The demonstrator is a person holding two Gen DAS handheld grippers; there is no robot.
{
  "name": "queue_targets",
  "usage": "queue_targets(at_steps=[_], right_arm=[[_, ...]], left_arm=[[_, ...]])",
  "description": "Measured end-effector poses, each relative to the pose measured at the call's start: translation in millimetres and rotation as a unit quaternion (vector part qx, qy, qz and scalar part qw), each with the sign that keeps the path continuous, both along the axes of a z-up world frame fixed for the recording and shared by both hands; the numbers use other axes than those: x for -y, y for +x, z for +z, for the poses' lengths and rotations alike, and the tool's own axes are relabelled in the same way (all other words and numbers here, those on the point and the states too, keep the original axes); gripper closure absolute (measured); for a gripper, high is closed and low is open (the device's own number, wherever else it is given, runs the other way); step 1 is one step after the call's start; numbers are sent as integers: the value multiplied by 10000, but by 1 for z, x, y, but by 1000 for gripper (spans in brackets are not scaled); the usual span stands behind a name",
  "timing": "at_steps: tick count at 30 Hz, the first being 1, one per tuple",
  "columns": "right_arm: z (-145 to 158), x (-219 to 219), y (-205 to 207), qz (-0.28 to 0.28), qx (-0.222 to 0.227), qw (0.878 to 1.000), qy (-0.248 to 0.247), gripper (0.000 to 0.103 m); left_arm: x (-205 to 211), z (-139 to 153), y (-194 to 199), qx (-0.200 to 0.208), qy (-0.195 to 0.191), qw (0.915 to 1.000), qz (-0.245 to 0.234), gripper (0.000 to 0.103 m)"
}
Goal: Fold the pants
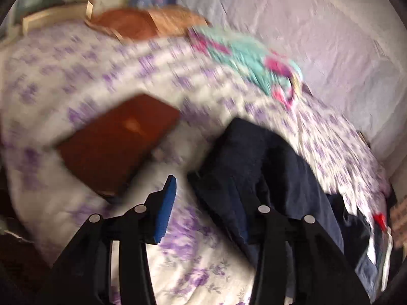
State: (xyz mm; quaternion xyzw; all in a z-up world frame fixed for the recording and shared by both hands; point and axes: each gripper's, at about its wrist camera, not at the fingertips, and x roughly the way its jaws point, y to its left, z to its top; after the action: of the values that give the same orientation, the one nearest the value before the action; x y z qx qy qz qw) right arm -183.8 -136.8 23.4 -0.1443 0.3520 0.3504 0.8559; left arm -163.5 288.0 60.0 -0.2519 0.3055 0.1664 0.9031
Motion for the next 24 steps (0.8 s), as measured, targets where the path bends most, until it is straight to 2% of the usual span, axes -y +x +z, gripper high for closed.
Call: queue_targets(at_steps=[1,3,6,8,10,11,12,13,14,16,17,20,22,24], right_arm=[[-1,0,-1,-16,34,10000,13,95],[-4,0,-2,-50,52,10000,52,94],[-5,4,3,-119,-75,9996,224,94],[-4,6,5,-162,-190,9992,326,94],[1,9,5,-172,-328,9985,391,89],[7,14,6,-162,-433,9978,465,87],[16,20,8,-207,-469,9971,557,78],[28,29,10,-355,-397,9964,656,66],[45,41,15,-611,-254,9949,758,58],[73,64,39,-1369,-65,9864,907,32],[81,73,54,-1733,-67,9803,946,28],[83,86,125,-2720,-339,9593,684,27],[64,83,180,-3203,-712,9444,218,27],[44,80,215,-3556,-971,9295,-127,27]], left_arm=[[3,11,-10,212,107,9996,132,62],[16,30,-22,498,251,9984,8,60],[71,41,-3,268,778,9909,-1064,43],[123,31,18,-19,1527,9712,-1831,22],[168,8,32,-241,2445,9457,-2129,12],[184,-11,41,-417,2763,9346,-2201,8],[192,-25,47,-564,2869,9293,-2257,8],[199,-51,56,-784,2991,9248,-2215,4],[204,-52,57,-911,3126,9204,-2163,4],[201,-46,51,-627,3121,9239,-2123,4],[199,-49,53,-709,3044,9254,-2145,4],[196,-52,54,-685,2968,9273,-2174,4],[200,-53,51,-685,3033,9253,-2173,4],[202,-53,54,-674,3020,9255,-2186,4]])
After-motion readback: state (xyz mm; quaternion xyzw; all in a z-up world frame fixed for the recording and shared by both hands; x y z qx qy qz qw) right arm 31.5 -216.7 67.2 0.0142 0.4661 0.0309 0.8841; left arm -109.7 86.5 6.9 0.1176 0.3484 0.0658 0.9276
